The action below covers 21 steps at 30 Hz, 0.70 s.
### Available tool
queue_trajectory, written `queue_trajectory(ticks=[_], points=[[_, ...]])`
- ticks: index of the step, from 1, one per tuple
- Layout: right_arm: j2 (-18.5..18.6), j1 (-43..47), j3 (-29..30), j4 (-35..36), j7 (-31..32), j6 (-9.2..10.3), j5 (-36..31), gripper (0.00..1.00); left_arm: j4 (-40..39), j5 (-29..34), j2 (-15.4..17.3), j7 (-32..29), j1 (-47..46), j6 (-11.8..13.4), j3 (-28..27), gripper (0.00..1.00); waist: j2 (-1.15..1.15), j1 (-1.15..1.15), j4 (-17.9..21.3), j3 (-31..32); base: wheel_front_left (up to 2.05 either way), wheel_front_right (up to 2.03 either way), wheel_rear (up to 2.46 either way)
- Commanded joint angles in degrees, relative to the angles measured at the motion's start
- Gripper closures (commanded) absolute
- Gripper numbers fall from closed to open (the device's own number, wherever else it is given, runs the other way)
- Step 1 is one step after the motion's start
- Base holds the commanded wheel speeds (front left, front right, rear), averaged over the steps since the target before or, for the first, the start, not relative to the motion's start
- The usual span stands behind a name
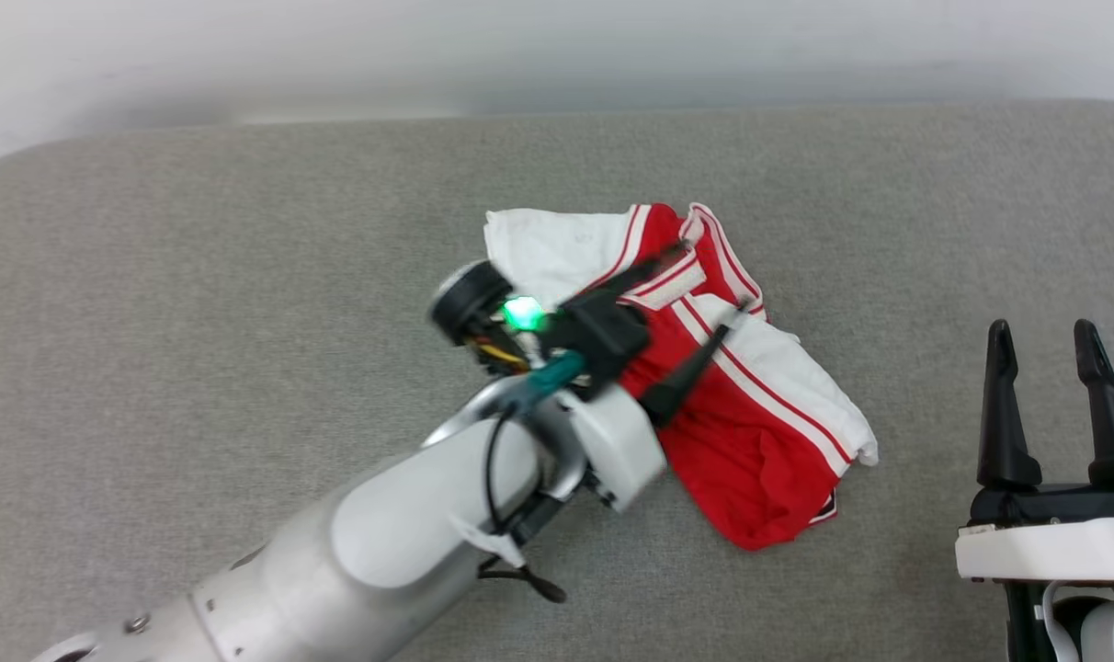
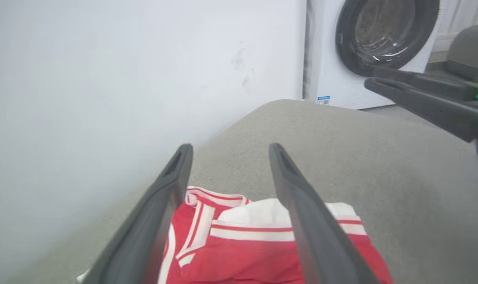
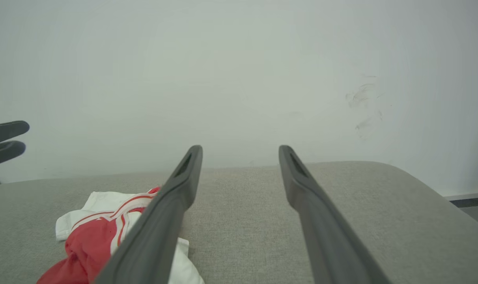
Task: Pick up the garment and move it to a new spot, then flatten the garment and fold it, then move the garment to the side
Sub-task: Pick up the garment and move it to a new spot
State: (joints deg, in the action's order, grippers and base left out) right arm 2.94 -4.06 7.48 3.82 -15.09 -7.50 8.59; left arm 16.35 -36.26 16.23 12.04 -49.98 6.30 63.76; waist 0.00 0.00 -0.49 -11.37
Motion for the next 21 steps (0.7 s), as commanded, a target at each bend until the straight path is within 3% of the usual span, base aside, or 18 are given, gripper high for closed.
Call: queue_trajectory(ticks=[1,6,12,16,21], points=[[-0.12,0.92,0.0,0.16,-0.12,0.02,0.03,0.0,-0.09,0.64,0.82,1.09,1.46,1.67,-1.21,0.0,0.0,0.0,-0.87,0.96,0.0,0.0,0.0],[-0.12,1.9,-0.08,0.17,-0.12,0.02,-0.07,0.0,-2.44,2.8,4.23,3.14,7.09,9.54,-7.93,0.0,0.0,0.0,-1.67,2.21,0.0,0.0,0.0],[-0.12,3.08,-0.06,-0.09,-0.12,0.02,0.05,0.0,-10.1,8.92,7.2,3.15,17.89,17.53,-20.02,0.0,0.0,0.0,-2.55,3.95,0.0,0.0,0.0],[-0.12,3.82,-0.41,-0.31,-0.12,0.02,0.11,0.0,-13.14,12.23,7.68,3.16,25.73,19.13,-27.02,0.0,0.0,0.0,-2.9,5.27,0.0,0.0,0.0],[-0.11,4.39,-0.98,-0.41,-0.12,0.02,0.14,0.0,-15.88,15.79,6.33,3.17,34.06,17.91,-34.69,0.0,0.0,0.0,-3.03,6.22,0.0,0.0,0.0]])
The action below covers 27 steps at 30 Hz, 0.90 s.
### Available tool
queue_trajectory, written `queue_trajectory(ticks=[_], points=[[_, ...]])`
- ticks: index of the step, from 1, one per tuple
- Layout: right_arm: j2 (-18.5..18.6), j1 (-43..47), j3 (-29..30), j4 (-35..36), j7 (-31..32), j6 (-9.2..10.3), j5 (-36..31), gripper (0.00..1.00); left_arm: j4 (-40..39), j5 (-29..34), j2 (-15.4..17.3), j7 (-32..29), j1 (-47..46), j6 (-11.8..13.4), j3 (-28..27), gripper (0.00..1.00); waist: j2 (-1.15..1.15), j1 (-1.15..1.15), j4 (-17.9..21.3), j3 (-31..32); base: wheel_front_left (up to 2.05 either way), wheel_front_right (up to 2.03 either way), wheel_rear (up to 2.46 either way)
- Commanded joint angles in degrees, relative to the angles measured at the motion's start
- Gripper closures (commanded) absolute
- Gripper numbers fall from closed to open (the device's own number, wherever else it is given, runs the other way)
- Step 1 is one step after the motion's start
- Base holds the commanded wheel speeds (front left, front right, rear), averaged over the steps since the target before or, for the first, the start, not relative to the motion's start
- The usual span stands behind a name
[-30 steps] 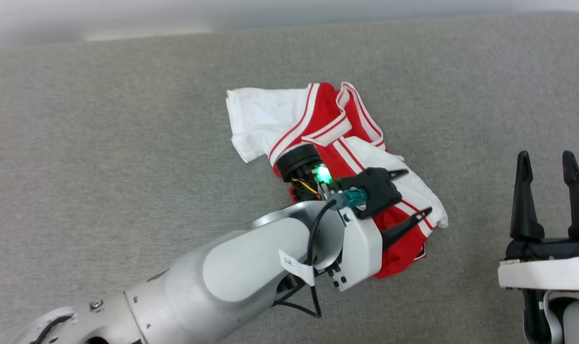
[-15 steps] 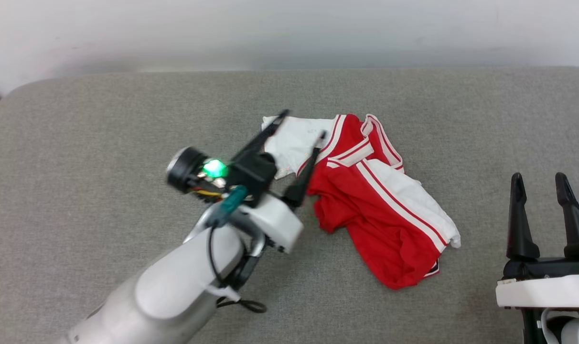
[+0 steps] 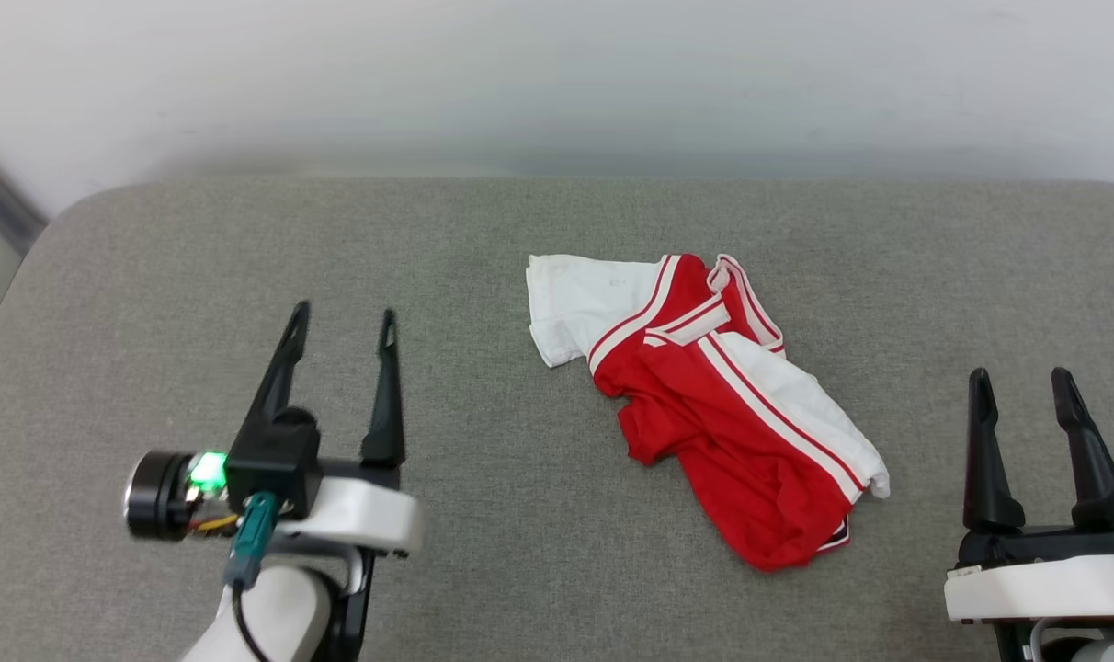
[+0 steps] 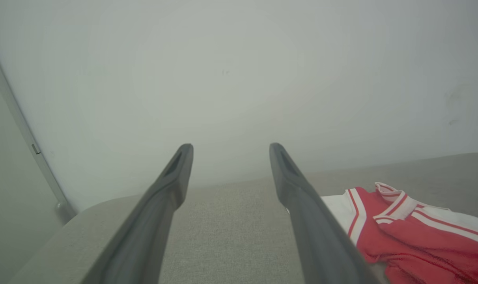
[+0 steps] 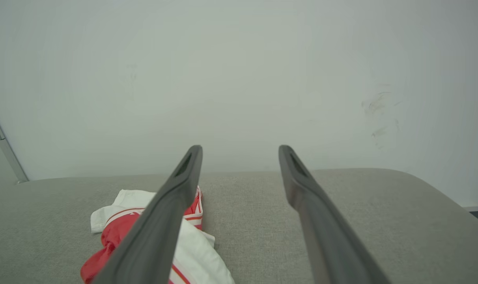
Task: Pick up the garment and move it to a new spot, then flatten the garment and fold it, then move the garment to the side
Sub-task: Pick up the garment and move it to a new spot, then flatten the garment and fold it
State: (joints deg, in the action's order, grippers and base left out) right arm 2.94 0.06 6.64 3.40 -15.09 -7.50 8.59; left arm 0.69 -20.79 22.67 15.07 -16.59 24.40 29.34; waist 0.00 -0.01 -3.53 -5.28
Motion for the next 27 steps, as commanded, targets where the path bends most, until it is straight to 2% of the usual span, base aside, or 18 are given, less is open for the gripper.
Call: queue_trajectory(ticks=[1,13,27], points=[[-0.12,0.48,-0.24,-0.01,-0.12,0.02,0.12,0.0,-0.45,0.88,-0.69,0.14,2.28,-0.7,-1.83,0.0,0.0,0.01,0.0,0.34,0.0,0.0,0.0],[-0.13,4.28,-2.73,-1.36,-0.12,0.02,1.21,0.0,0.49,7.66,-8.38,0.15,15.05,-8.81,-14.21,0.0,0.0,0.01,0.22,3.66,0.0,0.0,0.0],[-0.12,7.07,-3.12,-2.02,-0.12,0.02,1.75,0.0,0.82,13.21,-13.97,0.15,20.16,-15.75,-21.78,0.0,0.0,0.01,0.21,5.31,0.0,0.0,0.0]])
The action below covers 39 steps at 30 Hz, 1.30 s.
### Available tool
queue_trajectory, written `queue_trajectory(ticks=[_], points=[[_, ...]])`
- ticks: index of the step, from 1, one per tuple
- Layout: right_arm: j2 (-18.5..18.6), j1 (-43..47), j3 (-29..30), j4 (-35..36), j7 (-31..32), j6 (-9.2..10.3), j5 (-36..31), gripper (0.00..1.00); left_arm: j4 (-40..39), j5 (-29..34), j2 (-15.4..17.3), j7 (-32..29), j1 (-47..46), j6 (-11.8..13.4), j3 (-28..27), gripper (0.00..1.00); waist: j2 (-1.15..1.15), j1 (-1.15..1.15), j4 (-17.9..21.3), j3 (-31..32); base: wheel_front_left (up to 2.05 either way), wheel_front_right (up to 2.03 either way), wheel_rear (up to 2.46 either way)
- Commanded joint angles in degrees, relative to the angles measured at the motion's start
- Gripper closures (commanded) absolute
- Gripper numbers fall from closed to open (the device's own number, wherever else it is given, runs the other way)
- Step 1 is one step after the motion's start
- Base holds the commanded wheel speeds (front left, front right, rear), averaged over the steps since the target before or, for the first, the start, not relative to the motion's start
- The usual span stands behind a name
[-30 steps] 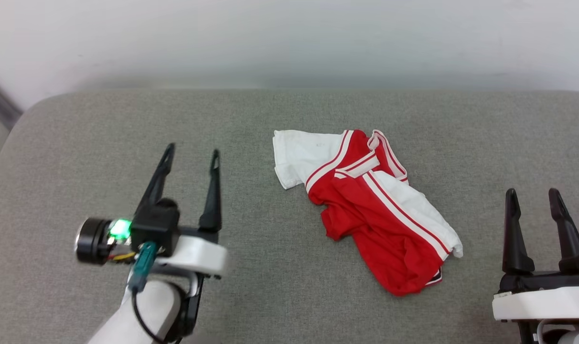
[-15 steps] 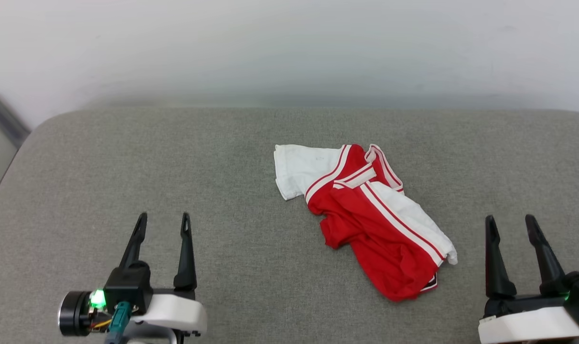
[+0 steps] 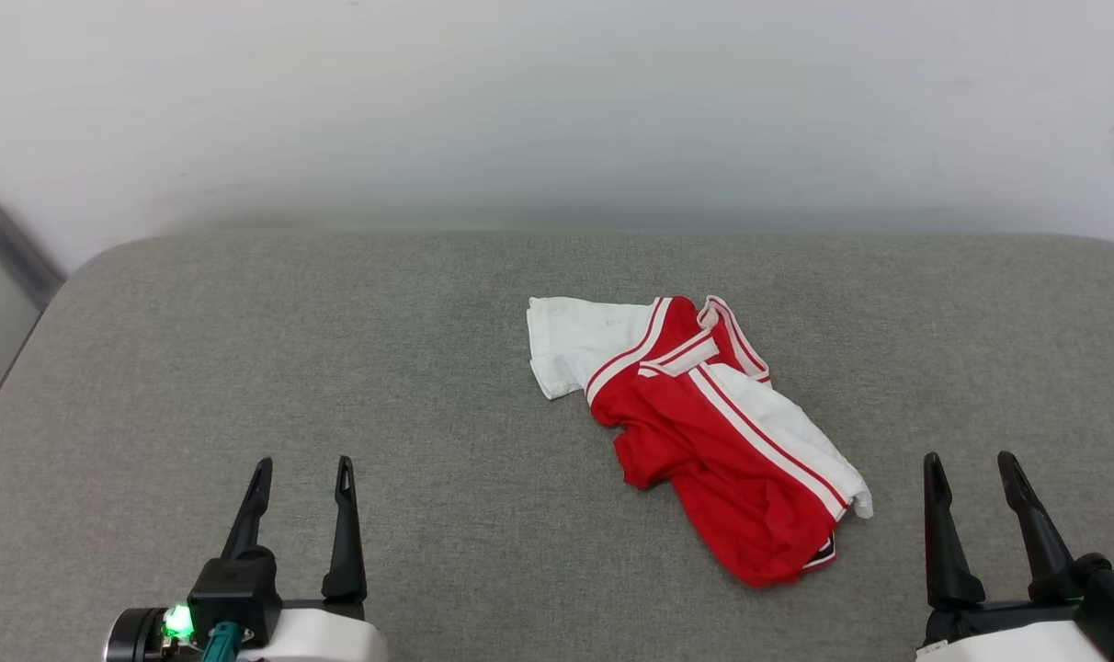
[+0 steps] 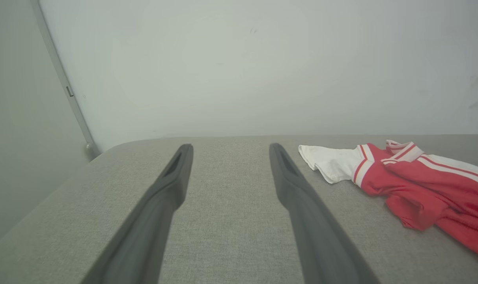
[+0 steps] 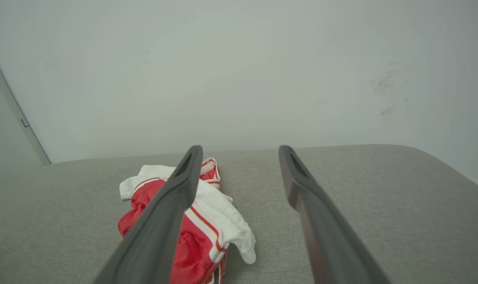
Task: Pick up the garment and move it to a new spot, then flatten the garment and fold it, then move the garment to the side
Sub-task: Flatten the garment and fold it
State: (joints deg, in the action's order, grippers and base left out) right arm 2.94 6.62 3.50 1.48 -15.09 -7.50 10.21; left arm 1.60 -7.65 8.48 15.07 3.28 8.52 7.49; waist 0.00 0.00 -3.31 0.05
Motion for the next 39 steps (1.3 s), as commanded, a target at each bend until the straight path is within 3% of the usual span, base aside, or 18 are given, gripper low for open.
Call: queue_trajectory(ticks=[1,9,19,25,29,33,39], points=[[-0.12,0.43,0.0,-0.14,-0.12,0.02,0.17,0.0,0.06,0.33,-0.09,0.15,0.38,-0.19,-0.3,0.0,0.0,0.0,-0.01,0.01,0.0,0.0,0.0],[-0.12,-0.87,-0.56,0.29,-0.12,0.02,-0.07,0.0,0.24,1.76,-1.17,0.15,-3.18,-3.07,-4.07,0.0,0.0,0.0,0.36,-0.89,0.0,0.0,0.0],[-0.12,-5.11,-0.68,1.64,-0.12,0.02,-1.28,0.0,-0.26,4.22,2.92,0.14,-22.43,-9.41,-6.05,0.0,0.0,0.0,2.02,-7.22,0.0,0.0,0.0],[-0.12,-7.38,-0.12,1.98,-0.12,0.02,-1.49,0.0,5.49,3.2,6.28,0.14,-34.62,-13.56,-5.07,0.0,0.0,0.0,3.58,-11.42,0.0,0.0,0.0],[-0.12,-8.45,0.03,2.14,-0.12,0.02,-1.52,0.0,9.74,2.41,9.16,-2.84,-42.62,-15.15,-2.15,0.0,0.0,0.0,4.54,-13.68,0.0,0.0,0.0],[-0.13,-9.98,0.13,2.28,-0.12,0.02,-1.46,0.0,12.97,-0.34,11.98,-10.26,-49.08,-15.89,2.94,0.0,0.0,0.0,5.6,-15.75,0.0,0.0,0.0],[-0.13,-11.77,0.11,2.48,-0.11,0.02,-1.18,0.0,15.59,-11.56,18.11,-26.66,-57.22,-15.88,17.94,0.0,0.0,0.0,7.02,-18.19,0.0,0.0,0.0]])
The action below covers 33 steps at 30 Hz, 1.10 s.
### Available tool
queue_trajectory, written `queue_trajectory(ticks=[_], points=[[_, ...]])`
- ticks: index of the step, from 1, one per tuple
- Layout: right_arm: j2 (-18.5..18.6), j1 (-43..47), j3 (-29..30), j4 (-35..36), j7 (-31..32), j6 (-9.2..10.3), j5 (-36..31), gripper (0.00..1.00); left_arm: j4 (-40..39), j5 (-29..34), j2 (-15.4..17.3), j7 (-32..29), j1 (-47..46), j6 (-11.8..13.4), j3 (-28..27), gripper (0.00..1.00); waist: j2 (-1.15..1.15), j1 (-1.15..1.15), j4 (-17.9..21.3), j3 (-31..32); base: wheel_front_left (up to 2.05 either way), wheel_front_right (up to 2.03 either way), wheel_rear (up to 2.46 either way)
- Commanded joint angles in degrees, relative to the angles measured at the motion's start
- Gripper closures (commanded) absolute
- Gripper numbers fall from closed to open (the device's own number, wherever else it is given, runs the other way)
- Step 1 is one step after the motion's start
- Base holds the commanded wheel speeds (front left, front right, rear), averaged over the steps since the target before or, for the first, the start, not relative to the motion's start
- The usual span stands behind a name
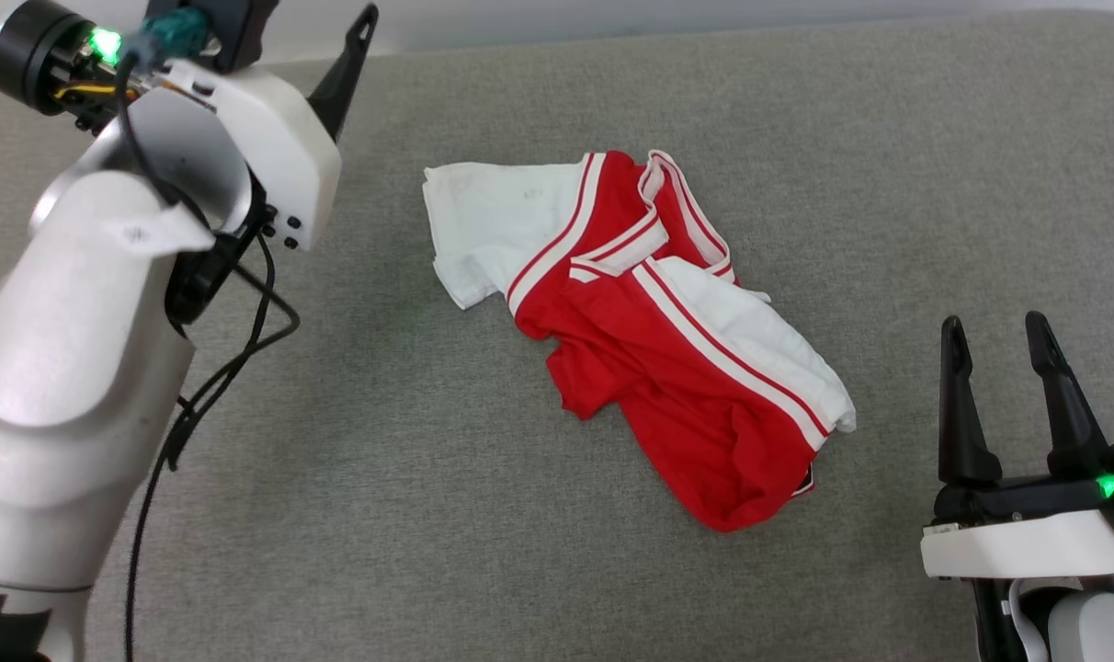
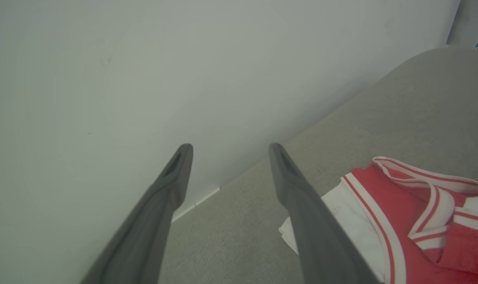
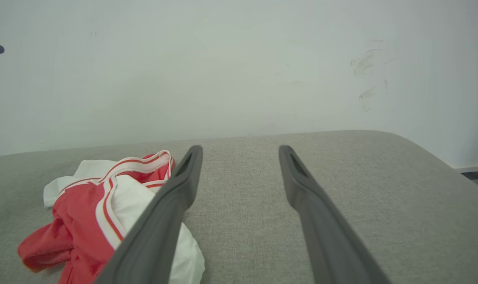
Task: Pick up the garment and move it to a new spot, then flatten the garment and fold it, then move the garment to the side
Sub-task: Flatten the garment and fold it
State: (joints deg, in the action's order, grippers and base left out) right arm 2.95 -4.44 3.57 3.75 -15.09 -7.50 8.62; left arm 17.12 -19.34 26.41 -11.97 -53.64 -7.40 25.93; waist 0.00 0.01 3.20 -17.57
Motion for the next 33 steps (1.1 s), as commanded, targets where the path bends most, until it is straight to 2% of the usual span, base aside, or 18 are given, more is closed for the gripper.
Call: queue_trajectory(ticks=[1,7,13,20,25,27,28,29,33], points=[[-0.14,-0.91,-0.03,0.21,-0.12,0.02,0.4,0.0,0.09,-1.99,0.92,-2.47,-1.49,0.04,1.94,0.0,0.0,-0.01,0.78,-1.0,0.0,0.0,0.0],[-0.14,-2.56,-0.23,0.23,-0.12,0.02,0.55,0.0,-0.37,-12.93,6.01,-17.8,-7.46,0.02,14.6,0.0,0.0,-0.01,2.25,-3.45,0.0,0.0,0.0],[-0.13,-4.42,-1.3,0.33,-0.12,0.02,1.2,0.0,0.51,-21.81,9.06,-27.06,-11.41,0.02,23.84,0.0,0.0,-0.01,4.34,-6.2,0.0,0.0,0.0],[-0.14,-5.42,-1.47,0.46,-0.12,0.02,1.38,0.0,2.12,-28.39,10.59,-32.13,-13.46,0.01,33.0,0.0,0.0,-0.01,6.37,-8.98,0.0,0.0,0.0],[-0.14,-5.83,-1.21,0.44,-0.12,0.02,1.31,0.0,4.3,-31.09,11.08,-34.33,-12.09,-0.01,40.8,0.0,0.0,-0.01,7.09,-9.72,0.0,0.0,0.0],[-0.13,-5.84,-1.19,0.39,-0.12,0.02,1.29,0.0,4.58,-31.84,11.23,-34.65,-11.61,-0.03,42.31,0.0,0.0,-0.01,7.15,-9.72,0.0,0.0,0.0],[-0.13,-5.79,-1.11,0.36,-0.12,0.02,1.25,0.0,4.61,-32.56,11.33,-34.42,-11.4,-0.13,43.5,0.2,0.0,-0.01,7.14,-9.68,0.0,0.0,0.0],[-0.13,-5.45,-0.7,0.31,-0.12,0.02,1.09,0.0,4.64,-33.95,11.39,-33.99,-11.38,-0.22,45.06,1.0,0.0,-0.01,6.76,-9.36,0.0,0.0,0.0],[-0.14,-4.95,-0.85,-0.03,-0.12,0.02,0.64,0.0,4.77,-35.45,12.18,-32.56,-12.86,-0.05,46.44,1.0,0.0,-0.01,5.41,-8.13,0.0,0.0,0.0]])
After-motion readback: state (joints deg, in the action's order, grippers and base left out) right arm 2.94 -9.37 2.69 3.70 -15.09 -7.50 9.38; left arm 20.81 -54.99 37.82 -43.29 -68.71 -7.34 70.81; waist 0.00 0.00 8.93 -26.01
